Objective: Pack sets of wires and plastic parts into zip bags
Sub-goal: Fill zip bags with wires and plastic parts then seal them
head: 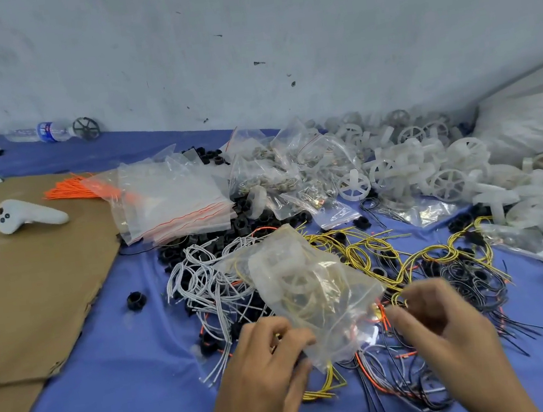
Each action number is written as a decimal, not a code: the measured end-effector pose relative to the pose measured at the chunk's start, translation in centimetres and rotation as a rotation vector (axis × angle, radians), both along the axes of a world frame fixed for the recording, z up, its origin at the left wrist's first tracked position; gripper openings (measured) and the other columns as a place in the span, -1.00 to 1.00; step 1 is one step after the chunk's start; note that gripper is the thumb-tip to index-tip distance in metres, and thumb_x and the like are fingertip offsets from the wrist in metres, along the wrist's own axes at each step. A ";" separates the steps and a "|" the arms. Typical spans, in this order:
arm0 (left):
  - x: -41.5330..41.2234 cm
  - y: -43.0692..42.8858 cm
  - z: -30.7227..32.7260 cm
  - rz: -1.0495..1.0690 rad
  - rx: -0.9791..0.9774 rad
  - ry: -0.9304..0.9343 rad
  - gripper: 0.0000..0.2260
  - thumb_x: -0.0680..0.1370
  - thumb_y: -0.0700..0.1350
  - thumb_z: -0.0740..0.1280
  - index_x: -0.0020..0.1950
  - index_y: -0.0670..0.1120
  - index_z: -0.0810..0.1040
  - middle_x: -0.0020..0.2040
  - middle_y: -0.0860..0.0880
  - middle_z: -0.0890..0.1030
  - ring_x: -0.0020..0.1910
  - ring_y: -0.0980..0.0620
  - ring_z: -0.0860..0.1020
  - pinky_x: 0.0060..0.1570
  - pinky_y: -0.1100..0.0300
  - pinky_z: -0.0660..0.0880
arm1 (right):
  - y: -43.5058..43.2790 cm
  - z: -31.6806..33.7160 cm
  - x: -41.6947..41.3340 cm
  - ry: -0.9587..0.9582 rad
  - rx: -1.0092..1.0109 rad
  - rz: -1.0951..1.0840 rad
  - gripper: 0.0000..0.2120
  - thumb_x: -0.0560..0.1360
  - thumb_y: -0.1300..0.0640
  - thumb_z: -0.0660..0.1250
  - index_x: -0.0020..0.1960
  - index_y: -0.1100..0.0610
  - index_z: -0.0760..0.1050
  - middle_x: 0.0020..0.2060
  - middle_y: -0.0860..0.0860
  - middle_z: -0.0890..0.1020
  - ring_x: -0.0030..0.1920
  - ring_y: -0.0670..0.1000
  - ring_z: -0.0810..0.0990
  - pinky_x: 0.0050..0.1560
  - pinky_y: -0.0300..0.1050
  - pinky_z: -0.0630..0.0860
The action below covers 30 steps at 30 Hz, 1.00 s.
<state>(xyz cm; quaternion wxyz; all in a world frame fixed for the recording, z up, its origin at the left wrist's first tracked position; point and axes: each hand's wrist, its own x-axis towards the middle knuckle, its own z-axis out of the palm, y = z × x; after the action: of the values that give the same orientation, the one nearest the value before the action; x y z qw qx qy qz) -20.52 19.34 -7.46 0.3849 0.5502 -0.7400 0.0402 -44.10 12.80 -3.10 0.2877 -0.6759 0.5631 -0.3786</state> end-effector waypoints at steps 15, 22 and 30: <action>2.1 -3.0 7.0 0.069 -0.080 0.202 -0.90 0.57 0.05 0.31 -0.01 0.06 0.55 -0.04 0.18 0.53 -0.01 0.12 0.50 0.03 0.23 0.41 | -6.8 4.3 2.5 0.029 0.008 0.247 -0.94 0.51 -0.02 0.34 -0.08 -0.08 0.58 -0.32 0.07 0.58 -0.38 -0.03 0.47 -0.34 0.00 0.40; 4.8 -6.7 15.2 0.027 -0.153 0.655 -0.94 0.59 0.10 0.33 -0.05 0.17 0.53 -0.11 0.09 0.63 -0.14 0.14 0.57 -0.11 0.30 0.49 | -8.9 13.0 5.2 -0.425 -0.102 0.338 -0.82 0.43 0.02 0.38 -0.25 0.10 0.48 -0.23 0.07 0.56 -0.22 0.00 0.50 -0.19 -0.03 0.43; 4.9 -7.2 11.3 0.012 0.090 0.875 -0.96 0.56 -0.02 0.39 -0.06 0.06 0.63 -0.17 -0.01 0.67 -0.21 0.13 0.58 -0.14 0.21 0.56 | -8.9 10.5 4.6 -0.403 0.099 0.294 -0.79 0.44 0.06 0.35 -0.36 0.05 0.57 -0.41 -0.03 0.59 -0.35 0.03 0.50 -0.34 -0.10 0.42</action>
<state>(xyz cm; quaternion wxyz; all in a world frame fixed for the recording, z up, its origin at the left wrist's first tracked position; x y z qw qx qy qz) -15.62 12.16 3.85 0.6375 0.5358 -0.5051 -0.2266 -39.50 3.86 7.40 0.4790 -0.6464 0.4079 -0.4317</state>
